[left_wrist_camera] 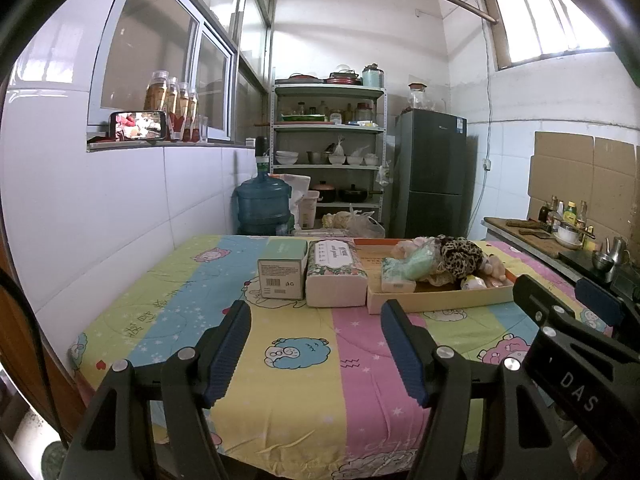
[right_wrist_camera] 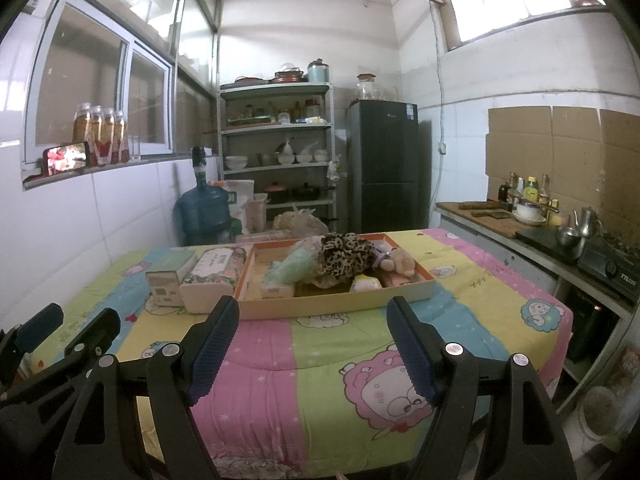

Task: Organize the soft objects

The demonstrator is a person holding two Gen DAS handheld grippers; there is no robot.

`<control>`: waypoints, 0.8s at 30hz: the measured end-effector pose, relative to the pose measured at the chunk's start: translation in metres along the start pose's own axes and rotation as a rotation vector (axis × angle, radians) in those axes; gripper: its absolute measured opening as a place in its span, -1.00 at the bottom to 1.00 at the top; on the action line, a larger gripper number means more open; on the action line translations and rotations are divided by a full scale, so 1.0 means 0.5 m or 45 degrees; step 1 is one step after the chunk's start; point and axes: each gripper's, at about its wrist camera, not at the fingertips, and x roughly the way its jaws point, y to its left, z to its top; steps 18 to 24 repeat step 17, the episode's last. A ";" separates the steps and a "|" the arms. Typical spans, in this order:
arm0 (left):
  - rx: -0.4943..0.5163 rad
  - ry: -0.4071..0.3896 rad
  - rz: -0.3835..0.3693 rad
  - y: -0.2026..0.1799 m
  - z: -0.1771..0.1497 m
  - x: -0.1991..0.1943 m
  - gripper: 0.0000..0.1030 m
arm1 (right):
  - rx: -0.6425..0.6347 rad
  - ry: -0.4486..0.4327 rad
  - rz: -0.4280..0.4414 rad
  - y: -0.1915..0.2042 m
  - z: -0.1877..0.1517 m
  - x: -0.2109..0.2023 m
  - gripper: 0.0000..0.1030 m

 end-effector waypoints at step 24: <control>0.005 -0.024 0.019 0.007 0.000 -0.009 0.30 | 0.001 0.001 0.000 0.001 -0.001 -0.001 0.51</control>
